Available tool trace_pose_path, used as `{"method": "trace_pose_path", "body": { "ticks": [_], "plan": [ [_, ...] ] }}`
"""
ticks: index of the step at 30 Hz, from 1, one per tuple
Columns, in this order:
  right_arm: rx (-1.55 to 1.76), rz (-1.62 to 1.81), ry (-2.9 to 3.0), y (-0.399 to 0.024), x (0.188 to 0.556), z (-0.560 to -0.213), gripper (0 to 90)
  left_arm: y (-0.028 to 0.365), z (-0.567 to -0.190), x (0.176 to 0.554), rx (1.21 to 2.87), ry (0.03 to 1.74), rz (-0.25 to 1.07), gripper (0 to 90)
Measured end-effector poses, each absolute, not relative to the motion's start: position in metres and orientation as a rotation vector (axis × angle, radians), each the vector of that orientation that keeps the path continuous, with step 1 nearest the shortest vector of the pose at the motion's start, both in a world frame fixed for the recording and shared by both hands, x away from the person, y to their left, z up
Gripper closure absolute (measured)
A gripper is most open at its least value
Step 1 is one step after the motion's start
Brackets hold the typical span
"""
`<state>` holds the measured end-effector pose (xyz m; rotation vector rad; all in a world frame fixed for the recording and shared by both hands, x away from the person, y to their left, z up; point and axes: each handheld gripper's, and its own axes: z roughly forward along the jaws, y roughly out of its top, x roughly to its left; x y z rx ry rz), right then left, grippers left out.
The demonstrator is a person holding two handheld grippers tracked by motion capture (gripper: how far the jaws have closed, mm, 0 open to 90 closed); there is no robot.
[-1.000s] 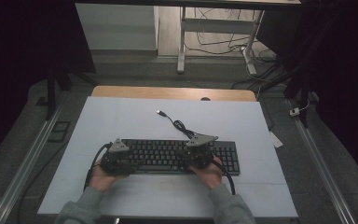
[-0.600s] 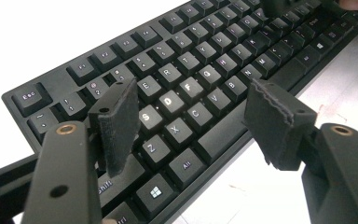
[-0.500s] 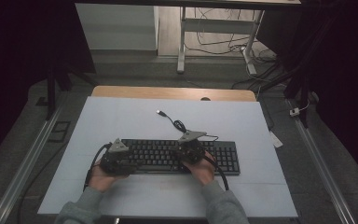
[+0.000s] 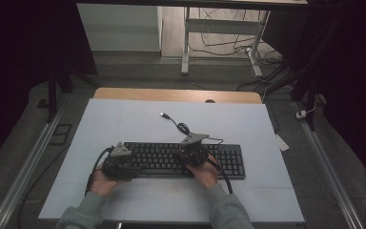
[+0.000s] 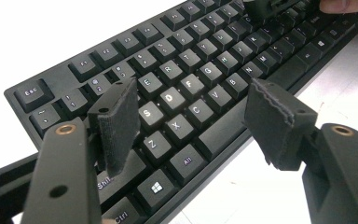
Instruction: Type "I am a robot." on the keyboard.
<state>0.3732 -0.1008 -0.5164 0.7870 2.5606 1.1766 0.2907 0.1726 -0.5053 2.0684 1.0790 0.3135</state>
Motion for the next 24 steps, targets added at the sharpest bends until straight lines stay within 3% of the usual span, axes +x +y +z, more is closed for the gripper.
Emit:
{"method": "trace_pose_path", "body": {
  "ticks": [21, 24],
  "plan": [
    [0.774, 1.256, 2.515, -0.122, 0.364, -0.503, 89.4, 0.174, -0.506, 0.291, 2.064, 1.084, 0.315, 34.9],
    [0.776, 1.261, 2.504, -0.131, 0.361, -0.501, 81.9, 0.174, -0.506, 0.292, 2.066, 1.086, 0.315, 34.9]
  ]
}}
